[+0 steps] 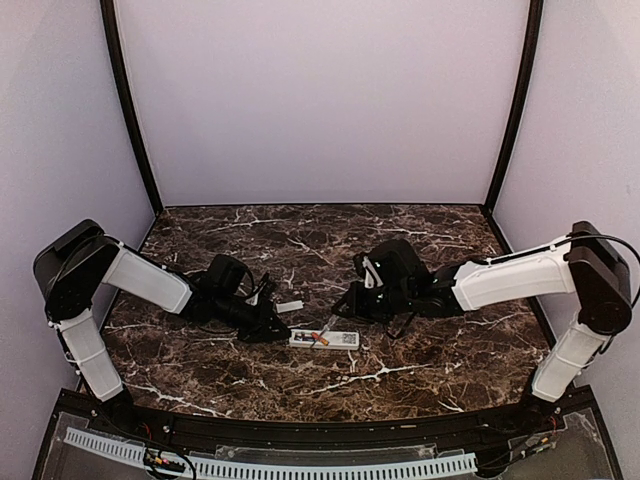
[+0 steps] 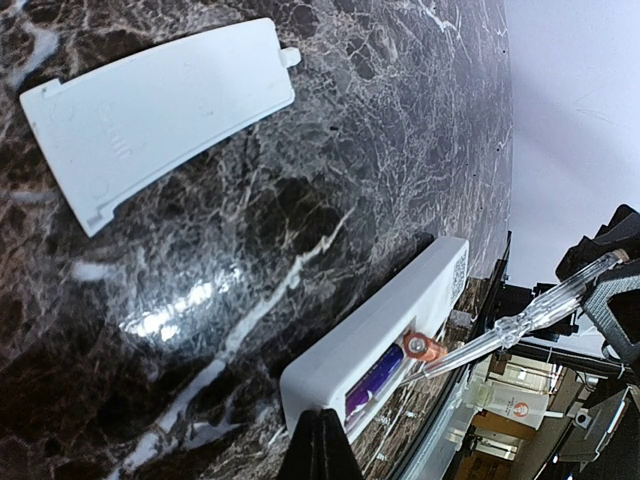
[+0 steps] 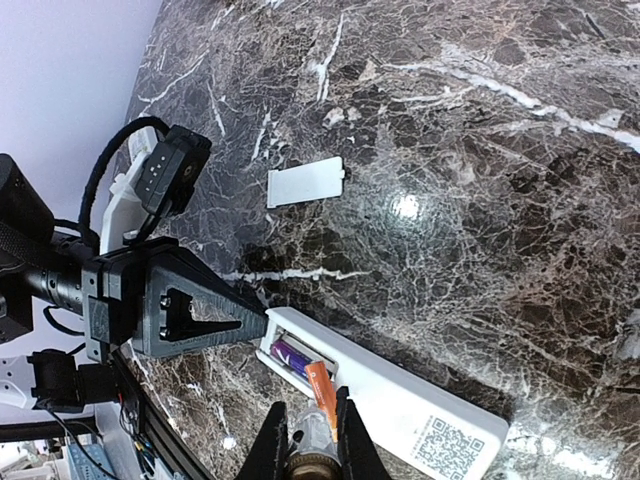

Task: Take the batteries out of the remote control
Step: Remove the battery from the remote control without the battery cover.

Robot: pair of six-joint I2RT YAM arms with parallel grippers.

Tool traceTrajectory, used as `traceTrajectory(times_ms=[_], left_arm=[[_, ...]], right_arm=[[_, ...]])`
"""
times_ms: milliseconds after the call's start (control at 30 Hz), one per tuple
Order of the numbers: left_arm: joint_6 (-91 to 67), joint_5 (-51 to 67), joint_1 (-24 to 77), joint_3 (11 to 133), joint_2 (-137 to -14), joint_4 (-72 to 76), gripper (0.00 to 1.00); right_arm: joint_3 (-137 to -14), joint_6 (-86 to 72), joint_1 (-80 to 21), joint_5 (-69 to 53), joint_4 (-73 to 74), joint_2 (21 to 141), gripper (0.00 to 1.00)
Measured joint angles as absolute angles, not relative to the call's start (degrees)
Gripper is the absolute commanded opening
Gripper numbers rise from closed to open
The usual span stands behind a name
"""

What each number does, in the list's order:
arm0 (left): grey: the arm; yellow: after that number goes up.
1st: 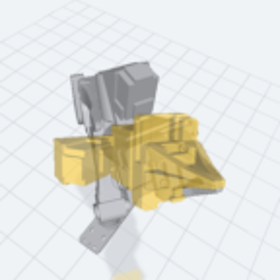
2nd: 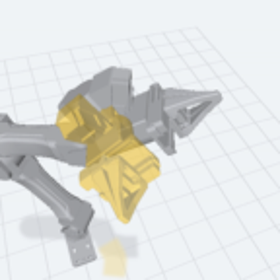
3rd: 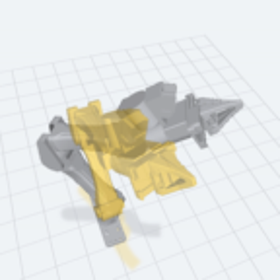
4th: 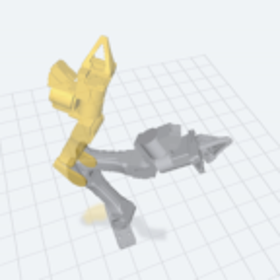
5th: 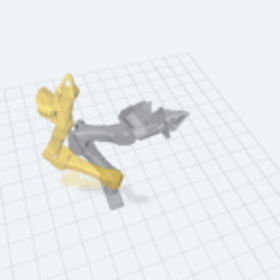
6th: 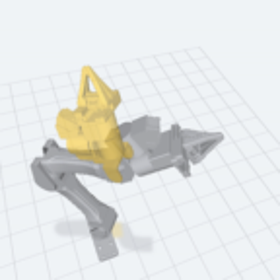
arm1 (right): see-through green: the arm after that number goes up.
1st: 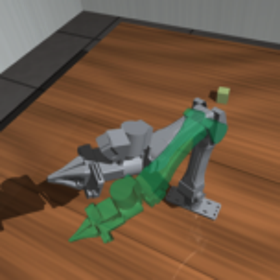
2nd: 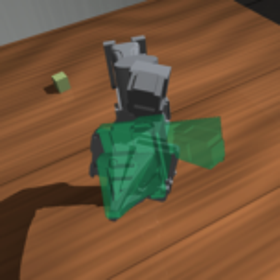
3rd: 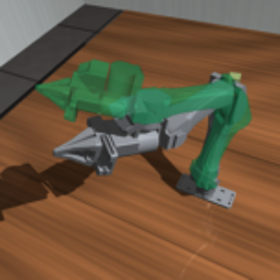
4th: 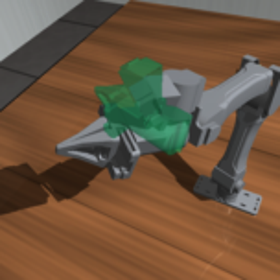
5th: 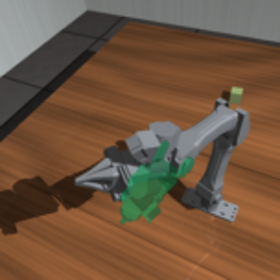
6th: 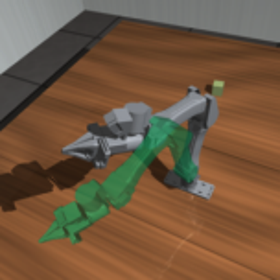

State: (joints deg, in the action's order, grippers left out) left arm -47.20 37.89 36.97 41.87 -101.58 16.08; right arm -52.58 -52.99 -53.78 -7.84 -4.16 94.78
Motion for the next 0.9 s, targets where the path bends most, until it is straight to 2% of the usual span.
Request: traceTrajectory(times_ms=[900], left_arm=[[-47.4, 37.9, 37.0, 41.9, -101.6, 16.2, 0.00]], right_arm=[[-50.5, -51.9, -54.0, -4.3, -2.5, 87.7, 0.00]])
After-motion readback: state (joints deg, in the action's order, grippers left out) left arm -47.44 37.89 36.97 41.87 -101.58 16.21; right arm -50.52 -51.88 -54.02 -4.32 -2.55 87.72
